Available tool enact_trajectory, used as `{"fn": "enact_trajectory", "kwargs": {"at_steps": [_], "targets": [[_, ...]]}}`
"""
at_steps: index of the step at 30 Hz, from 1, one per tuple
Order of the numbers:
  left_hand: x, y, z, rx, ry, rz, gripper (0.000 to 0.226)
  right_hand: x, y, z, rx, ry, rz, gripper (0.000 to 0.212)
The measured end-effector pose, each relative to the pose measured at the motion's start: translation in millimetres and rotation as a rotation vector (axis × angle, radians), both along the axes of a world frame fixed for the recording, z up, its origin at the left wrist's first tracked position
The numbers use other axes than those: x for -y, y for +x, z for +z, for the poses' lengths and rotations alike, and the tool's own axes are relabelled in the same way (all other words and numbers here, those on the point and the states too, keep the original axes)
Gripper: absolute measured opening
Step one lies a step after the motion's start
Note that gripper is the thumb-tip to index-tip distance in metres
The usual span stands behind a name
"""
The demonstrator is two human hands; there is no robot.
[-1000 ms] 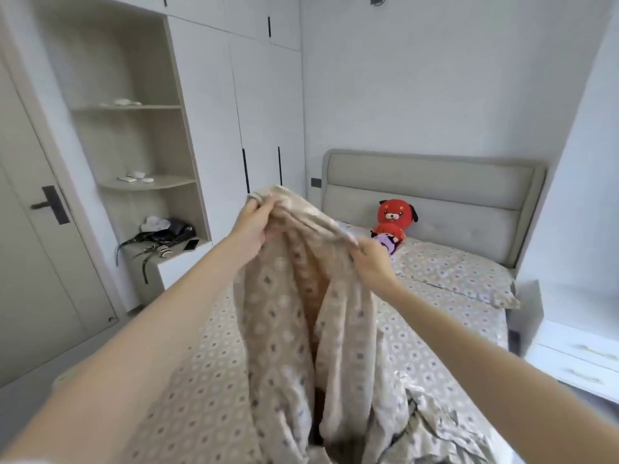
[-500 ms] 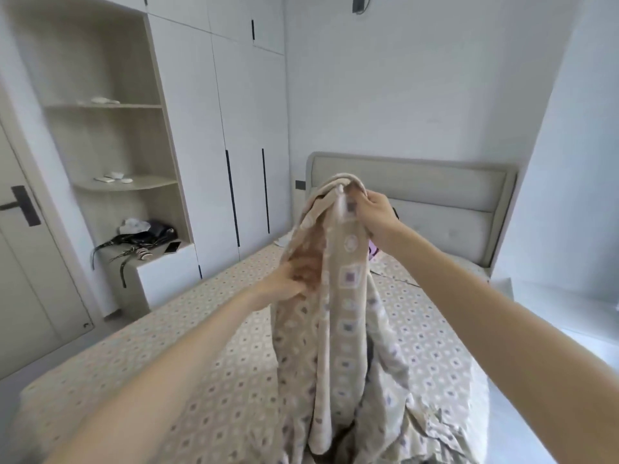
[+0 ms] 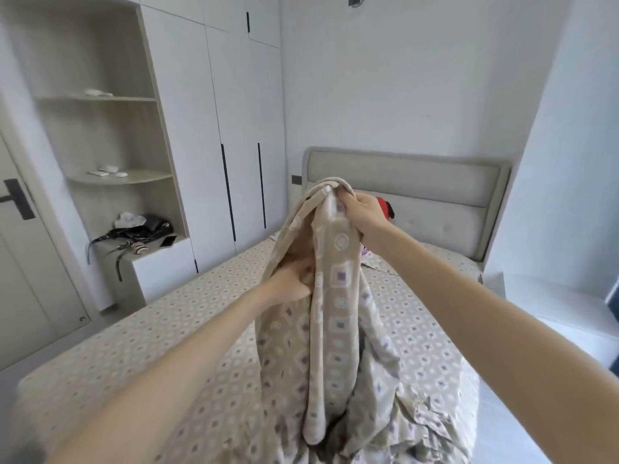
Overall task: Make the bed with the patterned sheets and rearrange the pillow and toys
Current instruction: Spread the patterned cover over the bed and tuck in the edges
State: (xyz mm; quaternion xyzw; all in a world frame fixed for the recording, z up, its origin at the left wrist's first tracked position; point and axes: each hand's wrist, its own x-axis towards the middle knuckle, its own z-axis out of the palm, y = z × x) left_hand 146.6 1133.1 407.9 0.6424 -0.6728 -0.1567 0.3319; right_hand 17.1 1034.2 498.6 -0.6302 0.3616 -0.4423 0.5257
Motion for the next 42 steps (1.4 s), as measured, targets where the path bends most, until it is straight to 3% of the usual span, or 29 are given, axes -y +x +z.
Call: {"fn": "enact_trajectory", "kwargs": {"at_steps": [4,8,10,12,14,16,18,20,22,24,28,31,34,37,40,42], "targets": [[1,6,-3,0.040,0.103,0.050,0.026,0,-1,-4,-0.022,0.020,-0.011,0.043],[-12,22,5,-0.024,0.060,0.180,0.024,10,-11,-7,0.055,0.149,-0.145,0.034],[-20,27,20,-0.052,-0.024,0.239,0.024,15,-12,-10,0.222,0.313,-0.081,0.016],[-25,32,42,-0.184,-0.152,0.309,0.028,13,-12,-18,0.253,0.387,0.073,0.022],[-31,33,67,-0.288,-0.253,0.349,0.030,4,-10,-26,0.022,0.275,0.158,0.026],[-39,33,83,-0.258,-0.288,0.358,0.030,-7,-6,-34,-0.186,0.106,0.152,0.042],[-46,32,91,-0.232,-0.330,0.370,0.033,-16,-1,-42,-0.276,-0.024,0.147,0.053],[-54,30,92,-0.245,-0.340,0.376,0.030,-25,3,-52,-0.477,-0.169,0.225,0.054],[-64,27,90,-0.293,-0.313,0.406,0.031,-33,5,-66,-0.803,-0.329,0.368,0.055],[-75,23,84,-0.240,-0.282,0.432,0.036,-42,6,-80,-0.963,-0.440,0.411,0.043],[-106,15,71,-0.008,-0.248,0.528,0.036,-60,4,-99,-0.883,-0.607,0.209,0.008],[-135,13,61,-0.014,-0.192,0.609,0.035,-65,-4,-93,-0.691,-0.582,0.125,0.022],[-165,1,49,-0.160,-0.176,0.644,0.024,-68,-4,-85,-0.516,-0.472,0.170,0.024],[-185,-21,29,-0.342,-0.173,0.749,0.023,-84,3,-94,-0.392,-0.262,0.443,0.040],[-204,-41,13,-0.537,-0.176,0.890,0.027,-106,1,-127,-0.506,-0.328,0.647,0.042],[-219,-52,7,-0.729,-0.168,0.903,0.022,-120,-8,-152,-0.672,-0.372,0.822,0.058]]}}
